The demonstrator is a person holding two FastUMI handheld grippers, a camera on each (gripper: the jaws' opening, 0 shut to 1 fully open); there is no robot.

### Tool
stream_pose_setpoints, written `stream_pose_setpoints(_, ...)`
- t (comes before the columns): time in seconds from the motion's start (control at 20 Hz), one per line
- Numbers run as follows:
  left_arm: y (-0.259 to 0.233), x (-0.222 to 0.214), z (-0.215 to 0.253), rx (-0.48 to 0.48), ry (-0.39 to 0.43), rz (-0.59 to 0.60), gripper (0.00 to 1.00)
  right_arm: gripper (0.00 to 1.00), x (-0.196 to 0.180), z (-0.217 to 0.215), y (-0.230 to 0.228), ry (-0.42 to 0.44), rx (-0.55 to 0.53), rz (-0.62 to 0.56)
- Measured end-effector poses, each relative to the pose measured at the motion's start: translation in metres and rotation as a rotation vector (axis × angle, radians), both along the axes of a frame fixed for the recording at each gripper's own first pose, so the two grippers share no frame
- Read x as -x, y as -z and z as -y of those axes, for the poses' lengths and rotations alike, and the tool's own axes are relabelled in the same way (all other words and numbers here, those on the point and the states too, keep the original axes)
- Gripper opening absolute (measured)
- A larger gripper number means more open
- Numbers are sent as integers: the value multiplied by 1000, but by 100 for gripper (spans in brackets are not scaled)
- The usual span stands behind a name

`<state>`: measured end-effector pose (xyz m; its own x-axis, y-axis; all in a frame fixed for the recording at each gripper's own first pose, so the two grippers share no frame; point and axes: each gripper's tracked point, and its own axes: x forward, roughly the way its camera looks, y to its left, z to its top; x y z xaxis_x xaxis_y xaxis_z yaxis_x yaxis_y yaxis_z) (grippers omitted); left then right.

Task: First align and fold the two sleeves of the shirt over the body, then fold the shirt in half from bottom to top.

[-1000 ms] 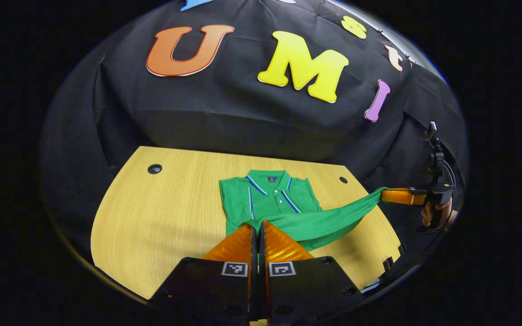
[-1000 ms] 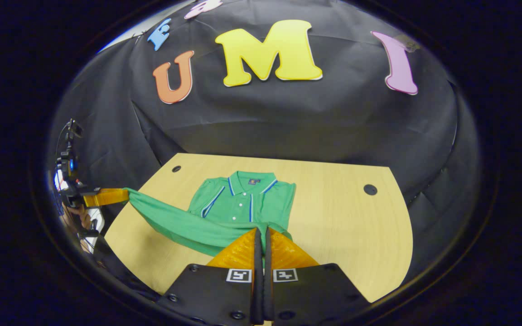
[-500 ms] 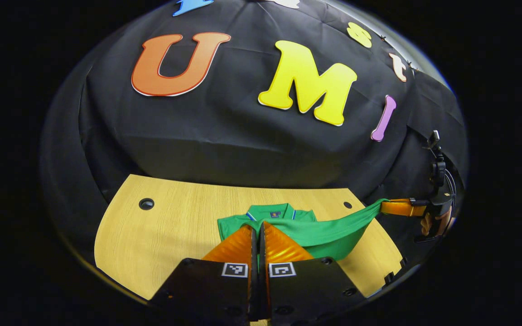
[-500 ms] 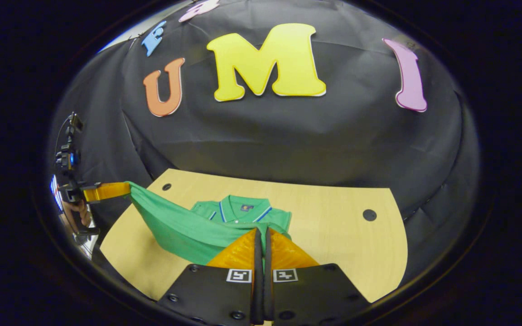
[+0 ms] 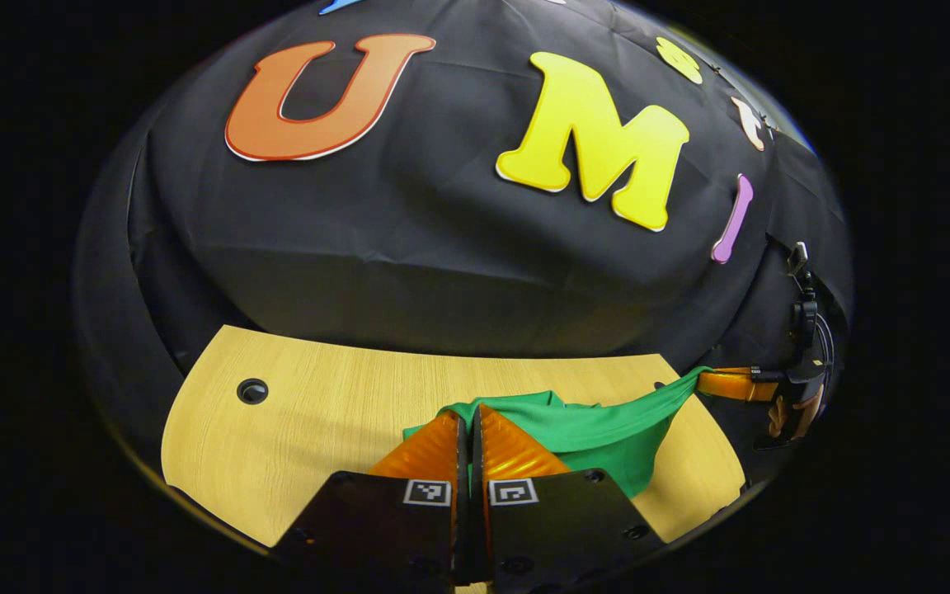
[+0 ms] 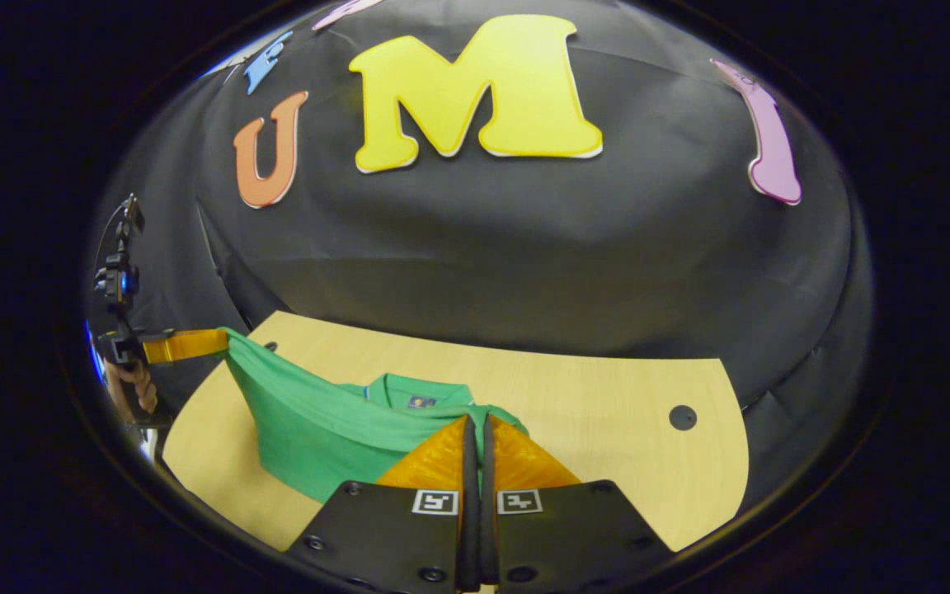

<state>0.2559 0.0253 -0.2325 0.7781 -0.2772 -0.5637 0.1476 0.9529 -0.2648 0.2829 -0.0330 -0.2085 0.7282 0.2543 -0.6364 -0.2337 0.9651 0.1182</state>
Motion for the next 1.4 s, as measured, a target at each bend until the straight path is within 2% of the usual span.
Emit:
stream_pose_setpoints(0.05, 12, -6, 3, 11, -6, -17, 3, 2, -9, -1, 9, 4, 2, -1)
stream_pose_setpoints(0.15, 40, -17, 3, 27, -36, -49, 3, 5, -24, -1, 29, 14, 6, -6)
stream_pose_setpoints(0.25, 68, -25, -5, 19, -73, -78, 3, 2, -37, -4, 51, 13, 1, -20)
stream_pose_setpoints(0.4, 105, -37, -2, 38, -63, -111, 3, 2, -59, 1, 90, 29, 37, -24)
stream_pose_setpoints(0.5, 130, -46, -10, 8, -77, -126, 3, 3, -66, -1, 115, 50, 17, -60)
stream_pose_setpoints(0.65, 159, -53, -8, -40, -68, -150, 4, 2, -72, 0, 144, 53, 45, -84)
stream_pose_setpoints(0.8, 174, -54, -1, -79, -54, -166, 7, 3, -71, -2, 157, 51, 55, -107)
stream_pose_setpoints(0.85, 175, -55, 2, -84, -53, -165, 11, 4, -71, -4, 158, 50, 52, -109)
stream_pose_setpoints(0.9, 176, -55, 2, -91, -59, -168, 13, 7, -70, -4, 158, 48, 58, -112)
stream_pose_setpoints(1.0, 170, -52, 8, -92, -56, -174, 23, 19, -67, -3, 158, 44, 73, -114)
stream_pose_setpoints(1.15, 147, -45, 6, -130, -57, -132, 71, 58, -65, -3, 142, 54, 87, -64)
stream_pose_setpoints(1.3, 112, -42, 6, -163, -69, -63, 87, 98, -59, -3, 113, 81, 107, 7)
stream_pose_setpoints(1.35, 100, -39, 7, -170, -74, -44, 93, 98, -56, -4, 102, 89, 106, 27)
stream_pose_setpoints(1.4, 87, -36, 5, -171, -85, -21, 94, 98, -51, -5, 90, 98, 98, 46)
